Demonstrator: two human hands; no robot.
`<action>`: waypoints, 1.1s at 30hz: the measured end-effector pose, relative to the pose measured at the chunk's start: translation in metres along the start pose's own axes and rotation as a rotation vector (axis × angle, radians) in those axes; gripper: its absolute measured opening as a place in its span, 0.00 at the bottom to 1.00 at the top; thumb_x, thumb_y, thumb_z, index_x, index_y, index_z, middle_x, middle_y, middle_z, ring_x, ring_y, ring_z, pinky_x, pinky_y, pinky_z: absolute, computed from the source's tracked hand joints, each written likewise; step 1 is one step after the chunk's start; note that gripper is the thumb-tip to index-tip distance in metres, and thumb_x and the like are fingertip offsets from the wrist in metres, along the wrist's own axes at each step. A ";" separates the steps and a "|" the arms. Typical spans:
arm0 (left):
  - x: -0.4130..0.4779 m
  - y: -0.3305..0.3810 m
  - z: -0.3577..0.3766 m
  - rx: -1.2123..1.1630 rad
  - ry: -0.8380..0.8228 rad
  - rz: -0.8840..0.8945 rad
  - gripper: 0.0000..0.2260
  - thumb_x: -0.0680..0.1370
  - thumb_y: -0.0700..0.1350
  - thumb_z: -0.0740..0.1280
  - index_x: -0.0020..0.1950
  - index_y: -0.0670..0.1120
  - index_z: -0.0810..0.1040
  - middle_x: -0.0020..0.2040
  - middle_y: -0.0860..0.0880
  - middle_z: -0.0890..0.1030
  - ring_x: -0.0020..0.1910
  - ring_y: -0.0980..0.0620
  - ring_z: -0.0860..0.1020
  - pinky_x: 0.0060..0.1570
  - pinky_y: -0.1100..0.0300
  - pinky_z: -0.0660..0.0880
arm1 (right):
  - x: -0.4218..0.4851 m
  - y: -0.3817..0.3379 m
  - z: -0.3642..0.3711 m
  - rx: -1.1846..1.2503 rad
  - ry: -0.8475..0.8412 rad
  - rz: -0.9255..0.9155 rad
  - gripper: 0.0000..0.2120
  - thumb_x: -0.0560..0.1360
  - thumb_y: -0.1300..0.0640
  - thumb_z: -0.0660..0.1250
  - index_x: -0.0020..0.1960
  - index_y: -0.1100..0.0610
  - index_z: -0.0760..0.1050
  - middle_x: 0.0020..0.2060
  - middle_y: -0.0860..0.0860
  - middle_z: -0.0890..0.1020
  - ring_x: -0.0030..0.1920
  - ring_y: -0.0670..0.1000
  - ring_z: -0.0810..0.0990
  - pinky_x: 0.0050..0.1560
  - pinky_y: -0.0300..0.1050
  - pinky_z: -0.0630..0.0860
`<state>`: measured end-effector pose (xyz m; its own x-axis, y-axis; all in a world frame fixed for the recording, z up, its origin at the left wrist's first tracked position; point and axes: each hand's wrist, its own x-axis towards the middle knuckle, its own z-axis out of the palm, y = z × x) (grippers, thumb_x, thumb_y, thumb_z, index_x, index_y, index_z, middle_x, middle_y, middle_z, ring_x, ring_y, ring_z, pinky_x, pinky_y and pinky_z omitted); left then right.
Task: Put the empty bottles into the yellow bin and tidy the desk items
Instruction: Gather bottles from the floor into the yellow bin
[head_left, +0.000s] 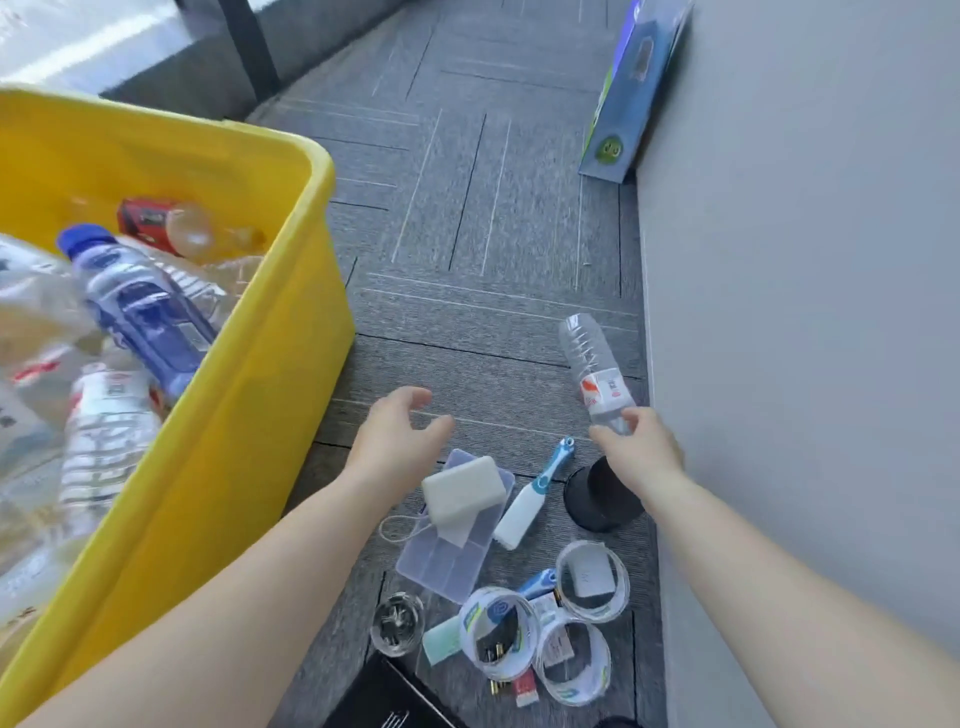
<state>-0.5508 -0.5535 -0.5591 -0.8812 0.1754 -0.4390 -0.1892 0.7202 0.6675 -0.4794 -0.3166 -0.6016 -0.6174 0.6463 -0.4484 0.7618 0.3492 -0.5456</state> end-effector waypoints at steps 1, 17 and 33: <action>0.006 -0.006 0.008 0.038 -0.029 -0.014 0.22 0.77 0.52 0.64 0.71 0.50 0.67 0.70 0.50 0.69 0.64 0.50 0.70 0.59 0.54 0.69 | 0.007 0.006 0.004 -0.063 0.014 -0.010 0.23 0.72 0.49 0.68 0.65 0.54 0.71 0.62 0.55 0.76 0.64 0.59 0.71 0.61 0.48 0.67; 0.063 -0.107 0.061 0.705 -0.470 -0.186 0.51 0.65 0.73 0.64 0.78 0.50 0.45 0.78 0.45 0.42 0.76 0.42 0.53 0.71 0.43 0.59 | 0.094 0.024 0.047 -0.370 -0.019 -0.101 0.37 0.71 0.49 0.69 0.74 0.57 0.57 0.72 0.58 0.63 0.70 0.61 0.62 0.70 0.49 0.58; 0.057 -0.122 0.088 0.892 -0.393 -0.083 0.58 0.61 0.76 0.65 0.78 0.48 0.43 0.78 0.40 0.41 0.76 0.36 0.50 0.72 0.45 0.57 | 0.110 0.012 0.062 -0.329 -0.010 -0.060 0.26 0.74 0.50 0.68 0.63 0.55 0.57 0.61 0.60 0.72 0.56 0.62 0.75 0.52 0.52 0.69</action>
<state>-0.5399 -0.5726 -0.7185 -0.6425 0.1956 -0.7409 0.2954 0.9554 -0.0040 -0.5506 -0.2839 -0.7012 -0.6640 0.6116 -0.4301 0.7452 0.5883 -0.3140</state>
